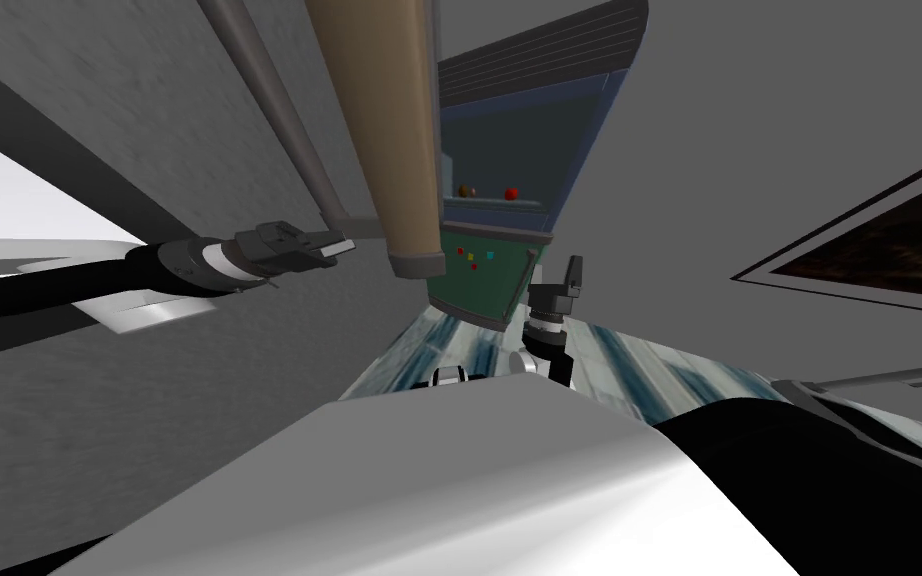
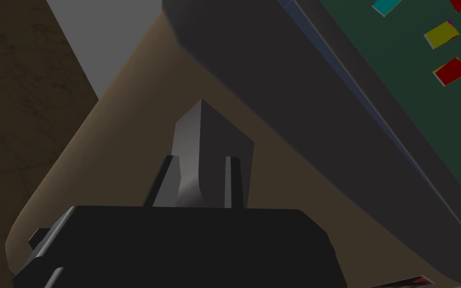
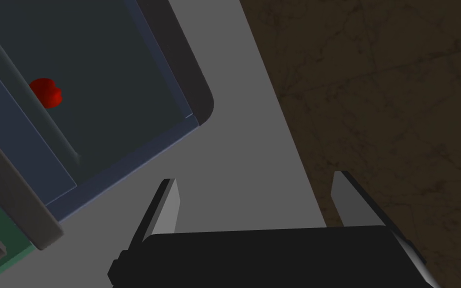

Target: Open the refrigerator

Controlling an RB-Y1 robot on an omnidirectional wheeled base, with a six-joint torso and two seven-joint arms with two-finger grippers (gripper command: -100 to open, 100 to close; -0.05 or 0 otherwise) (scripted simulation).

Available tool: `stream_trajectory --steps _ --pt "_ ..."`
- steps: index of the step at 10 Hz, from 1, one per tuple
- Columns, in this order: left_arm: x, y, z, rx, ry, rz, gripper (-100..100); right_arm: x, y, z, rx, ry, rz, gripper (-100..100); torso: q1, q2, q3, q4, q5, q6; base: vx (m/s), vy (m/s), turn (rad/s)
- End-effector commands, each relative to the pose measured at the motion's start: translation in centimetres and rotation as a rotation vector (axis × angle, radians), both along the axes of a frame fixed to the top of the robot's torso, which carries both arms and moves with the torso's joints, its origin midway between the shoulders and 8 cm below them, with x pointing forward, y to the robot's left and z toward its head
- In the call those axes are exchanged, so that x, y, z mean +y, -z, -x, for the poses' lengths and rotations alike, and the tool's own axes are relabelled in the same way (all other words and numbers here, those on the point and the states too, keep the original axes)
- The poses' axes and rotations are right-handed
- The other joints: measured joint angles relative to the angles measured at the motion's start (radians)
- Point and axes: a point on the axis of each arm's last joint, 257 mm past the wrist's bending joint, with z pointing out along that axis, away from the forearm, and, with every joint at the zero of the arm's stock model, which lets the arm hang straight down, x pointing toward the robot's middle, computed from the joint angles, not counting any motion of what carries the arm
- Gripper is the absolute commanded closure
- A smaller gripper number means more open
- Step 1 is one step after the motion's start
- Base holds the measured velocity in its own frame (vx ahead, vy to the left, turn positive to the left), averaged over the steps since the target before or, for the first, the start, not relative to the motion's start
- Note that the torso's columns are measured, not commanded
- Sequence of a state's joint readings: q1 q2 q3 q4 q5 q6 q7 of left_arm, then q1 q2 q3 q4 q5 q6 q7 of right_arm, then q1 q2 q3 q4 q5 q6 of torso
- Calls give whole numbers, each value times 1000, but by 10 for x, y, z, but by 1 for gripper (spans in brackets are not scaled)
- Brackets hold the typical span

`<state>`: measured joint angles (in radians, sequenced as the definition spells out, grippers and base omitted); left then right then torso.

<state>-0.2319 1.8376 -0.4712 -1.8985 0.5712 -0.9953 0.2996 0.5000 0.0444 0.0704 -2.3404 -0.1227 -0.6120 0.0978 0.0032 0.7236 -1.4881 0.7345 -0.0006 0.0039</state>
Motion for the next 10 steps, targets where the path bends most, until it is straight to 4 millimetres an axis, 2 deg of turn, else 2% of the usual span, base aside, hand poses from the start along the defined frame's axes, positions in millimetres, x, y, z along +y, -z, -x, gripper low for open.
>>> stream_trajectory --steps 1,4,7,8,9,10 --pt "-9 -5 13 -10 43 1 100 0 0 0 0 0 0 0 -3 -1 -1 -1 -1 1 79 228 -33" --pt "-15 -5 23 -11 77 1 100 0 0 0 0 0 0 0 -7 -2 -2 -2 -2 1 61 254 -22" --pt "-27 -6 44 -11 145 3 100 0 0 0 0 0 0 0 -10 -4 -4 -1 -4 2 84 245 -24" --pt "-27 -6 44 -11 145 3 100 0 0 0 0 0 0 0 -13 -3 -3 -2 -4 2 80 212 -5" --pt "-33 -7 55 -10 179 5 100 0 0 0 0 0 0 0 -12 -4 -4 -2 -5 2 77 269 -31" --pt "-33 -7 55 -10 179 5 100 0 0 0 0 0 0 0 -8 -3 -3 -1 -4 2 113 273 -22"
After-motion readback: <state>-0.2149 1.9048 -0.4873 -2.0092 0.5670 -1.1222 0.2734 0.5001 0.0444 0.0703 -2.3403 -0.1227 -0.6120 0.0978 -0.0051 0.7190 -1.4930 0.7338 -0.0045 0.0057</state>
